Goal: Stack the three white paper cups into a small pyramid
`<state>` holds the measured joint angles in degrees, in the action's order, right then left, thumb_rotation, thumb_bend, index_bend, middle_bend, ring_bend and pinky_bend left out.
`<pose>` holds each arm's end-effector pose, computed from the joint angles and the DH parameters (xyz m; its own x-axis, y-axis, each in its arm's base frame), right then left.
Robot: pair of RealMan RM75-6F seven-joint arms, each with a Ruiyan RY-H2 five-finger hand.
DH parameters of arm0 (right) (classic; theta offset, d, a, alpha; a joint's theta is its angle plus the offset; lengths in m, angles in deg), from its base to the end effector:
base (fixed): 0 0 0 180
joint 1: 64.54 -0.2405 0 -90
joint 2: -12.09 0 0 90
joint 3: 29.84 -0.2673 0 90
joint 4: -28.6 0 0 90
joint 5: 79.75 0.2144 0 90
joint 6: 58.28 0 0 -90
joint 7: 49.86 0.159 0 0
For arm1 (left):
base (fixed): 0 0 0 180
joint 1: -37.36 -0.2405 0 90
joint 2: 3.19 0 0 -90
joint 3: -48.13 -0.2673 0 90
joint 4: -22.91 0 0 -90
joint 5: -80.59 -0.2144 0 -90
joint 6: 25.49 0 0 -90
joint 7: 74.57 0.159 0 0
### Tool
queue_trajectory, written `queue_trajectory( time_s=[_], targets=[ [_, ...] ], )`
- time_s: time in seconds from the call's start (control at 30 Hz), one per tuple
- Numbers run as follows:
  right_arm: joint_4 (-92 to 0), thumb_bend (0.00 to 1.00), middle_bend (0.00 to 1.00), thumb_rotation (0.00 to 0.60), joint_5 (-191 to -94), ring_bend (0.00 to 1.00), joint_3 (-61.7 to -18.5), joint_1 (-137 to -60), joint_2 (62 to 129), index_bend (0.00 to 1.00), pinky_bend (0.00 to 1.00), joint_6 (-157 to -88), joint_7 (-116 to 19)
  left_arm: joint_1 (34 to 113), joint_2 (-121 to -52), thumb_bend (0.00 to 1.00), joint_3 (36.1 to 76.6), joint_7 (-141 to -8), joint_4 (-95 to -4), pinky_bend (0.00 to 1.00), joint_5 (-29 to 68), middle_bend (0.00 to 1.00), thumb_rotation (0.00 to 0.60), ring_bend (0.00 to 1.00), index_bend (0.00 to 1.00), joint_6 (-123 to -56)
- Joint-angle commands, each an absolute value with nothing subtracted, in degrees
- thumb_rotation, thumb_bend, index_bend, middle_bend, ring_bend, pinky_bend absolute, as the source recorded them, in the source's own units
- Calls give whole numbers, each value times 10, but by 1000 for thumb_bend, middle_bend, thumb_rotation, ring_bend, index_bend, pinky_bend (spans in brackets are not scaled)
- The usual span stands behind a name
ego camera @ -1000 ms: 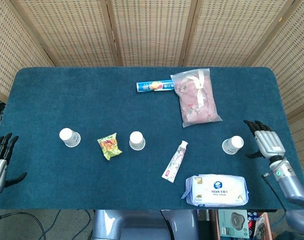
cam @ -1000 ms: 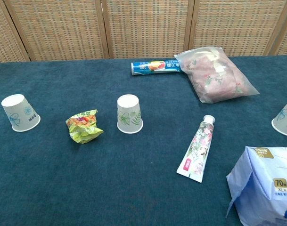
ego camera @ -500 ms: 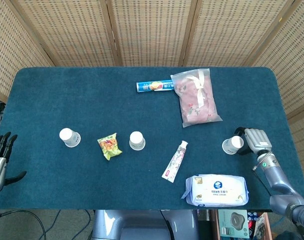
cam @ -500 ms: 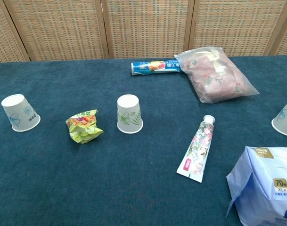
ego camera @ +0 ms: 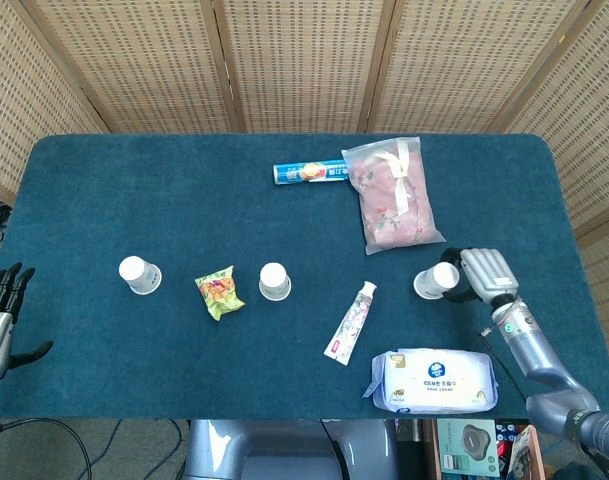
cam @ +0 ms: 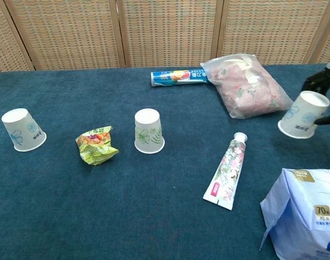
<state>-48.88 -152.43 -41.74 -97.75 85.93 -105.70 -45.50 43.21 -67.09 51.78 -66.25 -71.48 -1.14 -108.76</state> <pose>-0.2682 -0.3819 0.0776 0.3655 -0.2963 0.8824 -0.9295 -0.1673 0.3288 -0.3236 0.2049 0.1594 0.4888 0.0226 0.8721 0.8711 0.0411 -0.4893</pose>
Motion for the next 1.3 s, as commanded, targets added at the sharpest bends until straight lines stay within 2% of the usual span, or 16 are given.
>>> queue_trajectory(
  time_s=[0.03,0.17,0.3,0.43,0.6,0.9,1.3],
  targets=[
    [-564,353,534,600,-1519,443,-443,-1020,838,452,539,-1055,-524,433,-668,141,518,-669,-715,0,-10,0,600,0,0,-1084],
    [-590,354,534,600,-1488,443,-457,-1058,847,452,539,-1035,-587,434,-664,142,520,-679,-715,0,-7,0,600,0,0,-1081],
    [-583,353,534,600,-1394,443,-480,-1147,910,452,539,-994,-686,439,-660,141,526,-693,-710,0,8,0,600,0,0,-1069],
    [-572,354,535,600,-1310,443,-477,-1193,948,452,539,-999,-751,440,-657,141,528,-701,-708,0,13,0,600,0,0,-1065],
    [-560,353,535,600,-1249,443,-461,-1233,984,453,539,-1010,-802,442,-655,141,529,-709,-706,0,18,0,600,0,0,-1059],
    [-516,354,535,600,-1205,443,-432,-1270,1048,452,539,-1024,-832,443,-648,142,532,-731,-702,0,26,0,600,0,0,-1053],
    [-476,353,522,600,-1214,444,-415,-1285,1083,452,539,-1039,-839,445,-645,141,533,-737,-701,0,30,0,600,0,0,-1049]
  ],
)
